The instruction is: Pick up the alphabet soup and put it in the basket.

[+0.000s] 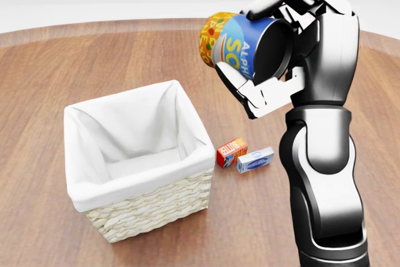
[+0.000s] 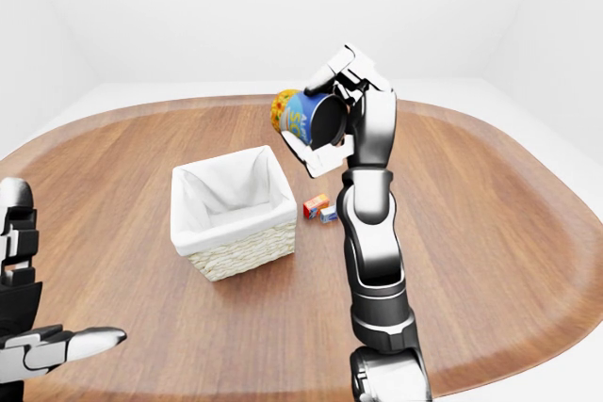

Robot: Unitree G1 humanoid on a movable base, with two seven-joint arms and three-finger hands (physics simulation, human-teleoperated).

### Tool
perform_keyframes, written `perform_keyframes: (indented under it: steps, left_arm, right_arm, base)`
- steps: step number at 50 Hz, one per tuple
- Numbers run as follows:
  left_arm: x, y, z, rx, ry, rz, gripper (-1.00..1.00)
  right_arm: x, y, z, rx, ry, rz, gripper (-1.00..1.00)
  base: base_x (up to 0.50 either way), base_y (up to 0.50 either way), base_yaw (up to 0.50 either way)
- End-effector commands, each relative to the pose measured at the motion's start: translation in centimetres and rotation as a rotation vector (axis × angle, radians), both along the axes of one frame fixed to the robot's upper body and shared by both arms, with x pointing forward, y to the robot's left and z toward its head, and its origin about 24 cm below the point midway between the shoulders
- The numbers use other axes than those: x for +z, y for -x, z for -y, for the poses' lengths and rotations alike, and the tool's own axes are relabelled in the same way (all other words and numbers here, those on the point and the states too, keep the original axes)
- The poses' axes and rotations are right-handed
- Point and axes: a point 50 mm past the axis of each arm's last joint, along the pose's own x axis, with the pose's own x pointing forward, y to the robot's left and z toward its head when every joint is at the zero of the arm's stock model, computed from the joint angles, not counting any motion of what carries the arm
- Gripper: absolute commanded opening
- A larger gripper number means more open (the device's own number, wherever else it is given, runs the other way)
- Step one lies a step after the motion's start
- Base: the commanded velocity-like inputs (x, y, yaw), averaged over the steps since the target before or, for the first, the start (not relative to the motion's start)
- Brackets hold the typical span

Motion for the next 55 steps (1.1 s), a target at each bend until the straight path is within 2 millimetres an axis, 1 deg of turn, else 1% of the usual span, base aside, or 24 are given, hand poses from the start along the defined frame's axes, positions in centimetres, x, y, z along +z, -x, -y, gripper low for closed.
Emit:
perform_keyframes:
  steps: [1,10,18,19,27,32,35,38,45,48,51,55]
  left_arm:
    - [0.1,0.1,-0.1,0.001,-0.002,0.005,1.00]
    - [0.1,0.1,-0.1,0.001,-0.003,0.005,1.00]
    - [0.2,0.3,-0.2,0.005,-0.006,0.016,1.00]
    - [0.3,0.3,-0.2,0.004,-0.005,0.017,1.00]
    - [0.3,0.4,-0.3,0.003,-0.002,0.017,1.00]
    - [0.4,0.4,-0.3,0.003,0.001,0.025,1.00]
    - [0.3,0.3,-0.2,-0.001,-0.004,0.019,1.00]
    - [0.3,0.3,-0.2,0.000,-0.006,0.019,1.00]
    - [0.4,0.4,-0.3,0.000,-0.004,0.024,1.00]
    - [0.4,0.4,-0.3,0.001,-0.005,0.024,1.00]
    - [0.4,0.4,-0.3,0.001,-0.004,0.025,1.00]
    - [0.4,0.4,-0.3,0.002,-0.004,0.024,1.00]
  right_arm:
    - [1.2,-0.4,-2.2,0.016,0.006,0.030,-1.00]
    - [1.6,-1.1,-4.0,0.041,0.012,0.018,-1.00]
    - [1.0,-2.1,-5.5,0.056,0.035,-0.034,-1.00]
    - [0.9,-2.4,-6.0,0.059,0.042,-0.046,-1.00]
    - [0.2,-3.2,-7.3,0.063,0.058,-0.100,-1.00]
    - [-0.8,-3.8,-8.5,0.065,0.084,-0.153,-1.00]
    - [-2.1,-4.5,-9.4,0.048,0.116,-0.214,-1.00]
    - [-3.0,-4.9,-9.9,0.044,0.134,-0.253,-1.00]
    - [-4.4,-5.6,-10.6,0.023,0.172,-0.321,-1.00]
    - [-5.5,-6.0,-11.0,0.006,0.204,-0.369,-1.00]
    - [-6.5,-6.1,-11.4,-0.004,0.232,-0.401,-1.00]
    - [-7.3,-6.1,-11.7,-0.021,0.267,-0.421,-1.00]
  base:
    - [0.00,0.00,0.00]
    - [0.00,0.00,0.00]
    - [0.00,0.00,0.00]
    - [0.00,0.00,0.00]
    - [0.00,0.00,0.00]
    - [0.00,0.00,0.00]
    - [0.00,0.00,0.00]
    - [0.00,0.00,0.00]
    - [0.00,0.00,0.00]
    - [0.00,0.00,0.00]
    - [0.00,0.00,0.00]
    - [0.00,0.00,0.00]
